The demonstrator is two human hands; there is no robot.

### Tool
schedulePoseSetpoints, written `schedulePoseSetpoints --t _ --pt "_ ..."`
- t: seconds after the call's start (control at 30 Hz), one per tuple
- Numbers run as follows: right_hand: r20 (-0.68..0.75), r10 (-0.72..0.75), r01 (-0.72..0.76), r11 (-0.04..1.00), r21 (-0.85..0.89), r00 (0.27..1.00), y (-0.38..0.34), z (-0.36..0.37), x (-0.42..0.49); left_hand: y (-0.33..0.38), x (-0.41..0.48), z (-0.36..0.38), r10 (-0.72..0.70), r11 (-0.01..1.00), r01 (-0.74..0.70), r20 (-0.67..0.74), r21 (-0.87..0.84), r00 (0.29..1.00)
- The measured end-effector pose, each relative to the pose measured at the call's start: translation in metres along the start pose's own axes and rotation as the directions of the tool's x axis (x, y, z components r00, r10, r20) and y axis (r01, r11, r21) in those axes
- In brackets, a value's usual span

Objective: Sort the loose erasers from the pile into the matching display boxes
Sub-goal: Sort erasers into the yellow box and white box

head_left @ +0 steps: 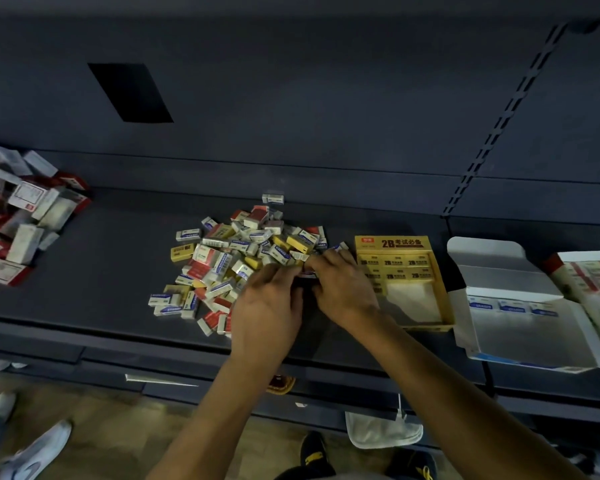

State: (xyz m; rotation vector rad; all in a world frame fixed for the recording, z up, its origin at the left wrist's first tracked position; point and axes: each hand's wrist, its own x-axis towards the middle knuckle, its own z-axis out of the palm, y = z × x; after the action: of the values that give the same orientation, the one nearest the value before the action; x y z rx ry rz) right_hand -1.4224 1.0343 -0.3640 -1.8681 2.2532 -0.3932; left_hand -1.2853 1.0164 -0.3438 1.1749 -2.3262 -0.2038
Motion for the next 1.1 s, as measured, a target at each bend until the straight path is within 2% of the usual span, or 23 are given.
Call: schedulePoseSetpoints --t 0.1,0.2,0.33,0.6,0.8,0.9,1.0,1.1 --pt "-0.065 0.013 -0.015 0.999 -0.036 0.998 -0.003 0.004 0.001 -0.008 0.016 -0.007 0.005 0.990 -0.002 -0.020 0.141 1.000" --pt "-0.114 0.031 -0.034 0.999 -0.027 0.993 -0.005 0.006 0.002 -0.023 0.034 -0.004 -0.010 0.967 -0.003 0.052 0.254 0.999" --pt "-0.119 0.032 -0.035 0.999 -0.022 0.992 -0.003 0.004 0.001 -0.034 0.045 0.006 -0.023 0.971 -0.026 0.199 0.236 0.980" --pt "-0.135 0.051 -0.053 0.998 -0.017 0.990 0.004 0.002 -0.006 -0.033 0.046 0.013 -0.001 0.951 -0.046 0.151 0.305 0.989" --pt "-0.183 0.120 -0.097 0.986 0.132 0.976 0.007 -0.007 -0.013 -0.036 0.040 0.018 0.057 0.987 -0.064 0.048 0.149 0.997" --pt "-0.193 0.176 -0.130 0.965 0.229 0.965 0.009 -0.013 -0.017 -0.036 0.038 0.014 0.091 0.996 -0.091 0.005 -0.005 0.996" --pt "-0.236 0.175 -0.095 0.944 0.315 0.956 0.009 -0.017 -0.020 -0.029 0.039 0.006 0.146 0.971 -0.146 -0.016 -0.192 0.989" --pt "-0.256 0.197 -0.087 0.919 0.386 0.946 0.010 -0.023 -0.024 -0.020 0.039 0.003 0.125 0.933 -0.109 0.027 -0.343 0.992"
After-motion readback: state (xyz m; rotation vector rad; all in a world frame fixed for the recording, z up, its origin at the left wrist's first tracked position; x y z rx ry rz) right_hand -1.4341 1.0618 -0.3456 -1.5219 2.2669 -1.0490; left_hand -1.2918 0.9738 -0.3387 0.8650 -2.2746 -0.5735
